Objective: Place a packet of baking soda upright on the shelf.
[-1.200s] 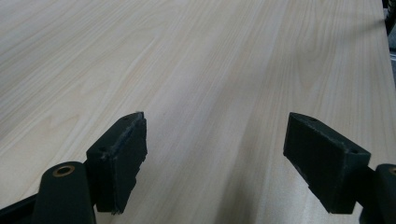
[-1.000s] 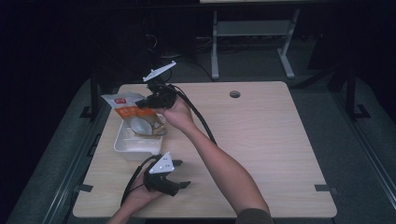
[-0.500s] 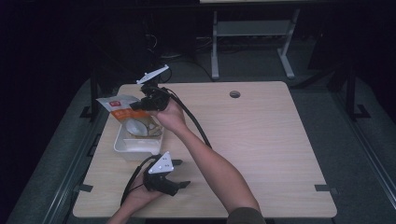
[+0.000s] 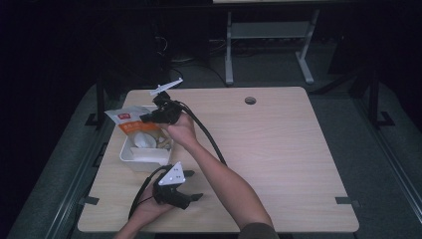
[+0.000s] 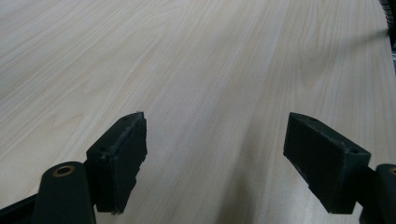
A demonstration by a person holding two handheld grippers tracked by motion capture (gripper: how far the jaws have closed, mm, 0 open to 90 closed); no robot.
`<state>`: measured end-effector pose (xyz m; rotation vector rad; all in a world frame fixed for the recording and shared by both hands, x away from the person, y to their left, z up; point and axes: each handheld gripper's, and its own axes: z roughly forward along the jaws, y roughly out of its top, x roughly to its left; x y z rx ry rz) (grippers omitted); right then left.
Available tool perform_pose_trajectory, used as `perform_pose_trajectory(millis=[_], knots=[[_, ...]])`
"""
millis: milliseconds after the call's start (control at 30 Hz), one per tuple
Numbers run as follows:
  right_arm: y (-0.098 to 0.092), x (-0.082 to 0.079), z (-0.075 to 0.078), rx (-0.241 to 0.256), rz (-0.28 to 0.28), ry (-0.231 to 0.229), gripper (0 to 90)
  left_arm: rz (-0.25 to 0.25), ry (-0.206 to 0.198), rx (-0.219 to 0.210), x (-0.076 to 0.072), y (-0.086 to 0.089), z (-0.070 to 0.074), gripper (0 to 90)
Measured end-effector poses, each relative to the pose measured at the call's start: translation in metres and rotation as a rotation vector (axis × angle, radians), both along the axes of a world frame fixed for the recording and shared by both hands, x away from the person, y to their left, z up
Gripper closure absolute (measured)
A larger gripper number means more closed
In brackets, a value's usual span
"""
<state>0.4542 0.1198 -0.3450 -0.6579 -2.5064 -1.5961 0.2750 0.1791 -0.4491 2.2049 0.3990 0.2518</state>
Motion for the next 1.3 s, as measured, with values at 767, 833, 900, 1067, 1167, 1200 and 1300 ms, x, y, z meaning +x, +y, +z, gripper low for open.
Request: perform_pose_trajectory(millis=[767, 833, 900, 1067, 1167, 1200, 1300], knots=[[-0.007, -0.006, -0.036, -0.197, 0.054, -0.002, 87.4, 0.001, 0.003, 0.001, 0.000, -0.001, 0.000, 20.8], [-0.008, -0.006, -0.038, -0.204, 0.058, -0.004, 88.1, 0.001, 0.003, 0.002, 0.000, -0.001, 0.000, 20.8], [-0.009, -0.007, -0.041, -0.207, 0.056, -0.003, 88.5, 0.000, 0.003, 0.002, 0.000, -0.001, 0.000, 20.8], [-0.013, -0.007, -0.048, -0.213, 0.051, 0.013, 88.8, 0.000, 0.002, 0.007, 0.000, -0.002, -0.001, 20.8], [-0.015, -0.006, -0.053, -0.222, 0.049, 0.016, 89.0, -0.002, 0.001, 0.008, 0.000, -0.002, -0.001, 20.8], [-0.017, -0.007, -0.056, -0.225, 0.048, 0.015, 89.1, -0.002, 0.002, 0.008, 0.000, -0.002, -0.001, 20.8], [-0.018, -0.008, -0.061, -0.222, 0.042, 0.025, 89.3, -0.002, 0.002, 0.009, 0.000, -0.002, -0.001, 20.8]])
